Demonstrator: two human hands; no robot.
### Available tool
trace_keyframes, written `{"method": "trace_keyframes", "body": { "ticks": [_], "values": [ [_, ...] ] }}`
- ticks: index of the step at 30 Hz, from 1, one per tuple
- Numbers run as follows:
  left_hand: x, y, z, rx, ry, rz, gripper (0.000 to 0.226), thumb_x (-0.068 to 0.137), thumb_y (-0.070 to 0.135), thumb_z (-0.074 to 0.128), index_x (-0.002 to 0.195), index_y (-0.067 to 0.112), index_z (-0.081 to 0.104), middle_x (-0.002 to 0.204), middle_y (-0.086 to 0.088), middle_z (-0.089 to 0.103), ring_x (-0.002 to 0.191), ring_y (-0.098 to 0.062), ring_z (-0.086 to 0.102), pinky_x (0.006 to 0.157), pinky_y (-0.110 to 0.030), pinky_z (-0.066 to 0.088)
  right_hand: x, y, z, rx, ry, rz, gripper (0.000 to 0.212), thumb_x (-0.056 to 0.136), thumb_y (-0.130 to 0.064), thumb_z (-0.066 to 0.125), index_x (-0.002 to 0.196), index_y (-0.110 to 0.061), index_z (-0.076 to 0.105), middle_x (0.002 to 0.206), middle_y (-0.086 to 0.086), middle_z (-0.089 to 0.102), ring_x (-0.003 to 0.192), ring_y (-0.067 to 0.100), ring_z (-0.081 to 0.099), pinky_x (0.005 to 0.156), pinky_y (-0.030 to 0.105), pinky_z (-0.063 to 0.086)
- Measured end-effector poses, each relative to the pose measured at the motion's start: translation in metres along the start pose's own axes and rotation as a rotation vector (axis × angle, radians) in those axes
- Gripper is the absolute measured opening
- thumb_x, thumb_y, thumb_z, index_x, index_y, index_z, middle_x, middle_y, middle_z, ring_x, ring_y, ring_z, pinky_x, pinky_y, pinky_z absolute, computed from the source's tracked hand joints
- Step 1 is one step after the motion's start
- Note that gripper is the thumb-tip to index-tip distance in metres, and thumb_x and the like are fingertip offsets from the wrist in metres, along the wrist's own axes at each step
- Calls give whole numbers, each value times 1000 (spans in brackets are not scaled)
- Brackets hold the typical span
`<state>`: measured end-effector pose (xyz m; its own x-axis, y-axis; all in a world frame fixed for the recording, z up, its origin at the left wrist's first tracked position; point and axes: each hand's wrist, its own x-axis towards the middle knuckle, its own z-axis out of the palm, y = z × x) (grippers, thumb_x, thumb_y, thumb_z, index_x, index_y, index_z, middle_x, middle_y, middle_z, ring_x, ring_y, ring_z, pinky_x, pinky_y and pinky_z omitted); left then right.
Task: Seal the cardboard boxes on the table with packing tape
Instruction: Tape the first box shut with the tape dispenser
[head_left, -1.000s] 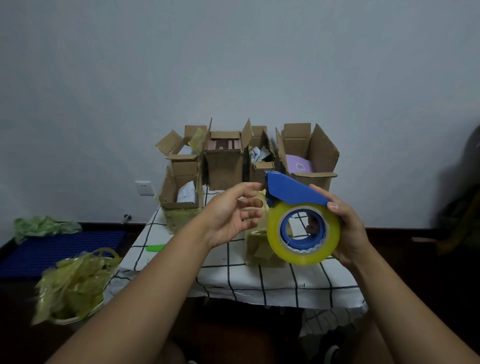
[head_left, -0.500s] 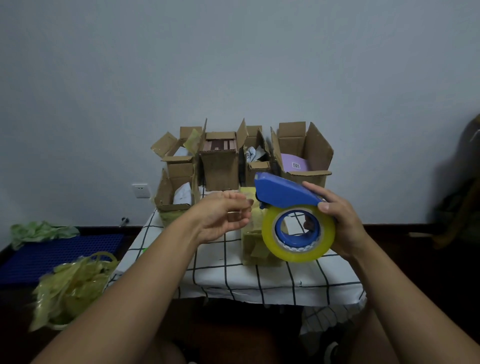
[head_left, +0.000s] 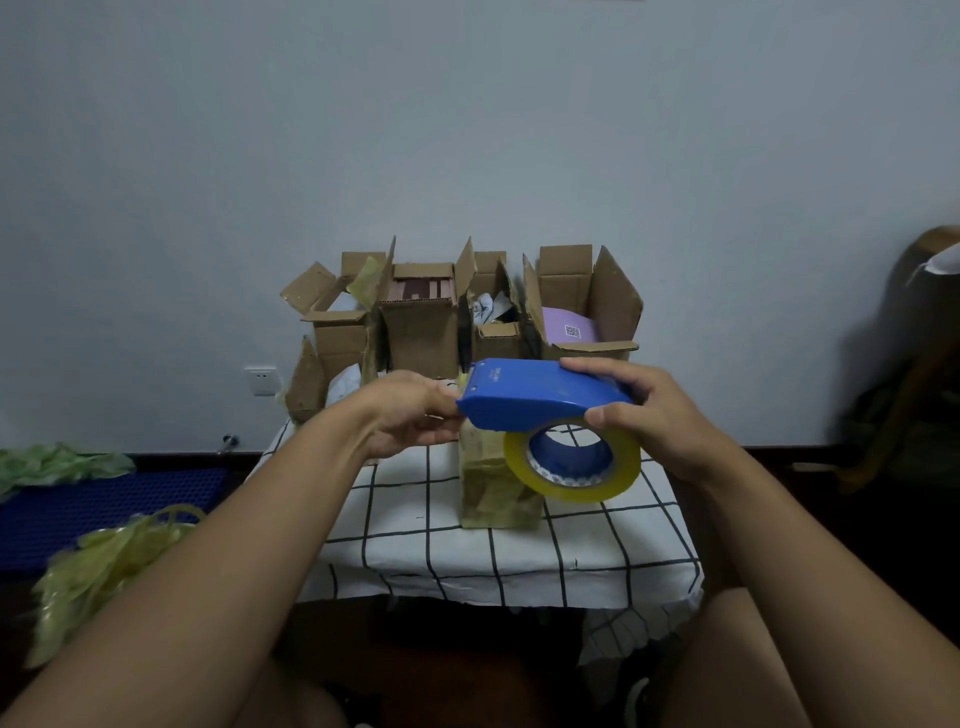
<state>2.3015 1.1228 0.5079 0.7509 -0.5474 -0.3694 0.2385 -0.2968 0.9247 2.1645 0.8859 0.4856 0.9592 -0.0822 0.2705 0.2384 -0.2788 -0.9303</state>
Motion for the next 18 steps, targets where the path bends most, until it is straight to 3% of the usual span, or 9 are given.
{"method": "trace_keyframes", "body": {
  "ticks": [6,12,18],
  "values": [
    [6,0,-5,35,92,45,4,92,3,63,90,3,66,68,-7,60,58,-12,55,55,-21,48,-2,-1,-40,-137,-19,17,55,63,-43,68,118,-36,71,117,-26,64,106,1,62,82,16,50],
    [11,-31,2,90,172,54,5,91,6,65,88,3,66,70,-7,64,59,-11,58,58,-23,52,-7,13,-57,-227,-114,124,43,74,-31,66,114,-49,70,118,-16,61,99,4,62,77,17,52],
    [7,-56,18,25,196,87,10,90,5,66,97,-3,66,68,-9,64,56,-11,57,56,-20,51,-9,19,-57,-193,-82,136,37,81,-47,70,117,-45,69,112,-20,68,101,5,65,78,17,52]
  ]
}}
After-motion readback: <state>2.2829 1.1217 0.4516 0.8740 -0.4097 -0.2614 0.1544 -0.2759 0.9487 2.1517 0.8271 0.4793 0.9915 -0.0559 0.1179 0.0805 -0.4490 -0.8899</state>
